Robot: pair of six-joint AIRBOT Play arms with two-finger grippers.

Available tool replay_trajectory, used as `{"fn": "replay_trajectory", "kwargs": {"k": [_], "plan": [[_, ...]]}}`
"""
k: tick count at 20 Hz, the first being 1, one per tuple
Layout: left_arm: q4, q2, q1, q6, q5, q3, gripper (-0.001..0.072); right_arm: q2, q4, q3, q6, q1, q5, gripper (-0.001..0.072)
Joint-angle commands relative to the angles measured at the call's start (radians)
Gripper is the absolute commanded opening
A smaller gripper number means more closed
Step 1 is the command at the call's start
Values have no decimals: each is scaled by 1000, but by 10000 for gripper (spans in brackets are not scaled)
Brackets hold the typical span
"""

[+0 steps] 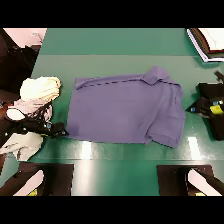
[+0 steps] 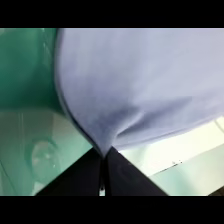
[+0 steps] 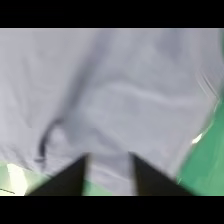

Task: Fold the shirts.

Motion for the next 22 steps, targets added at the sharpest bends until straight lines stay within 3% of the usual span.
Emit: {"fn": "replay_trajectory", "kwargs": {"k": [1, 6, 16, 18, 19, 22], "plan": [[-3, 1, 0, 0, -3, 78, 26, 55, 1, -222, 1, -204, 5, 478], [-23, 1, 0, 0, 24, 86, 26, 57, 3, -447, 1, -296, -26, 474], [-25, 1, 0, 1, 21, 86, 26, 57, 8, -507, 35, -100, -118, 406], [-25, 1, 0, 0, 8, 86, 26, 57, 8, -507, 34, -70, -115, 120], [-28, 1, 0, 0, 0, 87, 26, 57, 8, -504, 34, -61, -115, 40], [-77, 3, 0, 0, -15, 132, 25, 58, 13, -408, 34, -59, -87, 16]]}}
